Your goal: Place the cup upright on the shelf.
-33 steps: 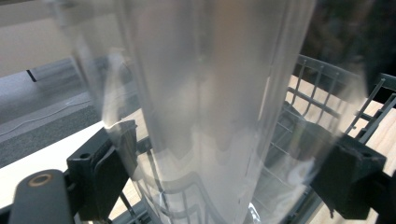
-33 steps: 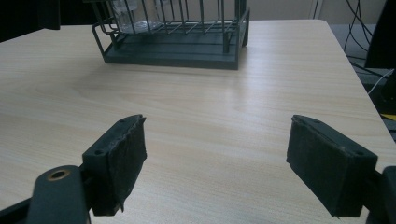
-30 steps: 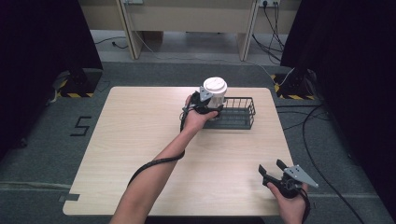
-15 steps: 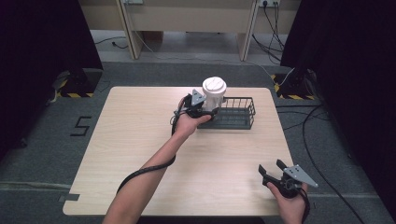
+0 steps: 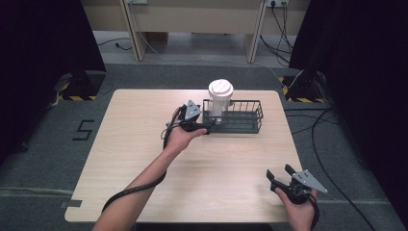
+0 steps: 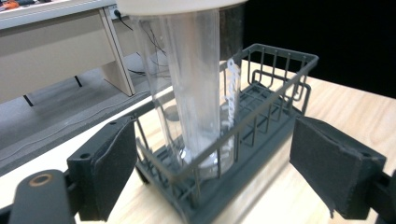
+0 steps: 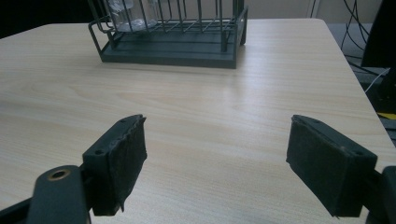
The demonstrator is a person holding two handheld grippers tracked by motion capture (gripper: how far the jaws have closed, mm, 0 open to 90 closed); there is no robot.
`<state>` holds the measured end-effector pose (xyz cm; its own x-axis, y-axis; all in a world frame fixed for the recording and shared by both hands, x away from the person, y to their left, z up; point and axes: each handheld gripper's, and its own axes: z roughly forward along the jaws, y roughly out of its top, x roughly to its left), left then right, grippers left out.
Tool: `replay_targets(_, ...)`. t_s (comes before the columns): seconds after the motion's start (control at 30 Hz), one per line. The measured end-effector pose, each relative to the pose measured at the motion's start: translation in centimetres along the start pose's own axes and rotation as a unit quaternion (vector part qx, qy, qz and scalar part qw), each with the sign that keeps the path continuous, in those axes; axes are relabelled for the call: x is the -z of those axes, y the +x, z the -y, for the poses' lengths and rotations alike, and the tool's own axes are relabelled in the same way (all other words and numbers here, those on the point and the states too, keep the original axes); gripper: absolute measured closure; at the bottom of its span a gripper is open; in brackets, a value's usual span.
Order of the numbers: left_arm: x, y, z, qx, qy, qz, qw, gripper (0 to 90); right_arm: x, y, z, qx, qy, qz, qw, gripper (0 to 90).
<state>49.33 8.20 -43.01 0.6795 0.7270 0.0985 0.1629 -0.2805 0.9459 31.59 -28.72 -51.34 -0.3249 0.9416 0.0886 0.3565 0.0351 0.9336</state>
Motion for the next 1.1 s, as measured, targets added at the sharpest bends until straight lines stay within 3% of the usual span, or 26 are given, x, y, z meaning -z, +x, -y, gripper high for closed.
replay_targets(0.47,4.9,0.1,2.1,-0.003,0.002,-0.003,1.0,14.5,0.0,-0.1,0.0,0.003,-0.001,0.003,1.0,20.5)
replay_targets(0.87,9.5,0.8,4.0,0.002,-0.001,-0.017,0.9999,14.5,0.0,0.0,0.0,0.0,0.0,0.003,1.0,20.4)
replay_targets(1.1,11.9,0.4,5.6,-0.003,0.002,-0.022,0.9998,14.5,0.0,-0.1,0.0,0.002,-0.001,0.005,1.0,20.4)
